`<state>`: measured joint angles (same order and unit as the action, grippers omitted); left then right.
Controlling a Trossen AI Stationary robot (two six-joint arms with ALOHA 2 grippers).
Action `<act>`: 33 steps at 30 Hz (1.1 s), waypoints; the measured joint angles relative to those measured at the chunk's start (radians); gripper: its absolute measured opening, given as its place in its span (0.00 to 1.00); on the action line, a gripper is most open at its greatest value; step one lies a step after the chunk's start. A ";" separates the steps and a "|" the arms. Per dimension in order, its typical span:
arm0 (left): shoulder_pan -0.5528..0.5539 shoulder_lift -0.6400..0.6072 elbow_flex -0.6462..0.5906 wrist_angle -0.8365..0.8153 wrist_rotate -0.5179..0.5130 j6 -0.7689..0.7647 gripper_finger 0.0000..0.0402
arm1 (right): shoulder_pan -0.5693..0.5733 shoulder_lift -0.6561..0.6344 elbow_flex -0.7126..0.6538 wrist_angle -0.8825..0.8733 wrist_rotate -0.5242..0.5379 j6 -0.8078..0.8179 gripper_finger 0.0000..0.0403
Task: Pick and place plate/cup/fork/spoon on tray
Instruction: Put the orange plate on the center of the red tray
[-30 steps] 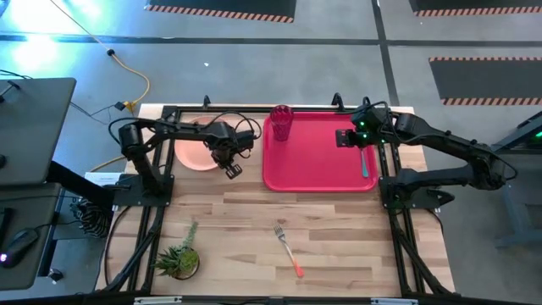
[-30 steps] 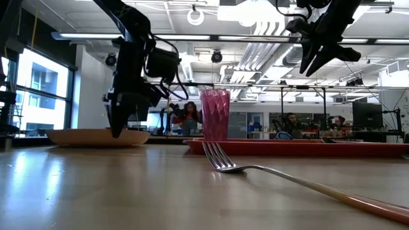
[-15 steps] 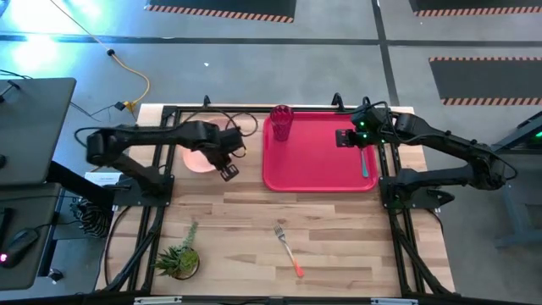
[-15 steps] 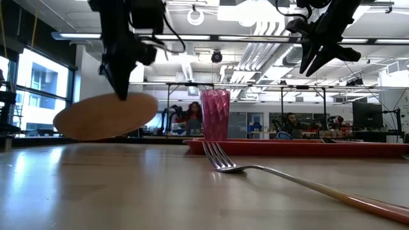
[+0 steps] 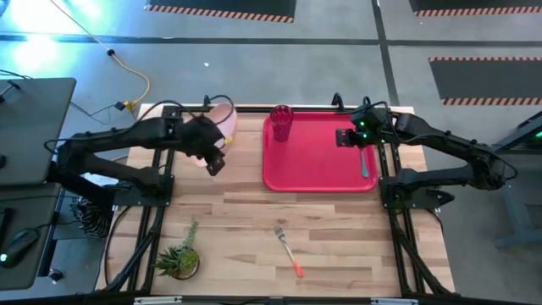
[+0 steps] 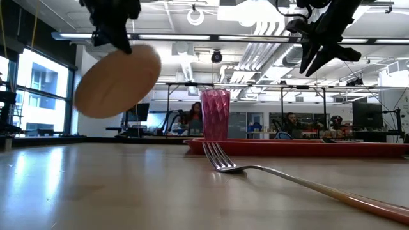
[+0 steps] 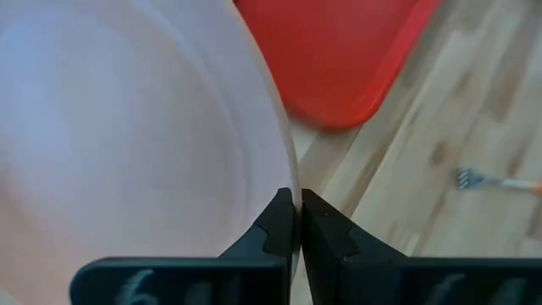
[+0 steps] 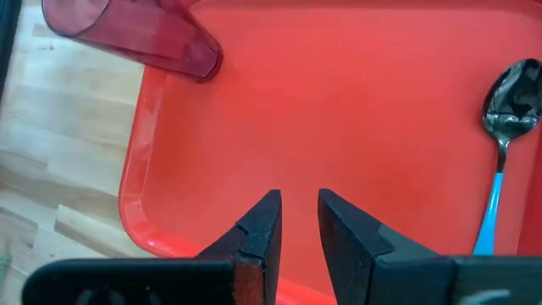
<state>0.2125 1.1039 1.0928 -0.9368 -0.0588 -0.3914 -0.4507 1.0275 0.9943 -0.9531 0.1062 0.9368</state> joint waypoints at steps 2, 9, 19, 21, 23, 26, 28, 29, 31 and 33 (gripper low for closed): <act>-0.006 -0.029 0.000 0.052 -0.002 0.033 0.01 | 0.000 0.000 0.000 0.000 0.015 0.030 0.18; -0.043 -0.061 0.054 0.217 0.003 0.248 0.01 | 0.030 0.000 0.000 0.089 0.045 0.051 0.18; -0.063 0.052 0.255 0.260 -0.006 0.569 0.01 | 0.096 0.000 0.000 0.310 0.150 0.048 0.18; -0.062 0.091 0.294 0.259 -0.006 0.636 0.01 | 0.105 -0.002 0.000 0.358 0.195 0.034 0.18; -0.063 0.132 0.330 0.260 -0.006 0.692 0.01 | 0.112 -0.003 0.000 0.411 0.250 0.023 0.18; -0.063 0.195 0.374 0.258 -0.007 0.753 0.01 | 0.112 -0.011 0.000 0.473 0.330 -0.008 0.18; -0.063 0.236 0.400 0.259 -0.009 0.782 0.02 | 0.111 -0.022 0.000 0.491 0.365 -0.021 0.18; -0.063 0.254 0.410 0.259 -0.009 0.799 0.02 | 0.110 -0.030 0.000 0.502 0.379 -0.021 0.18; -0.063 0.286 0.427 0.251 -0.017 0.836 0.02 | 0.110 -0.052 0.000 0.512 0.413 -0.022 0.18; -0.063 0.312 0.435 0.248 -0.035 0.877 0.02 | 0.110 -0.082 0.000 0.512 0.448 -0.022 0.18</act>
<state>0.1497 1.4157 1.5280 -0.6884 -0.0941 0.4853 -0.3405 0.9457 0.9941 -0.4410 0.5542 0.9150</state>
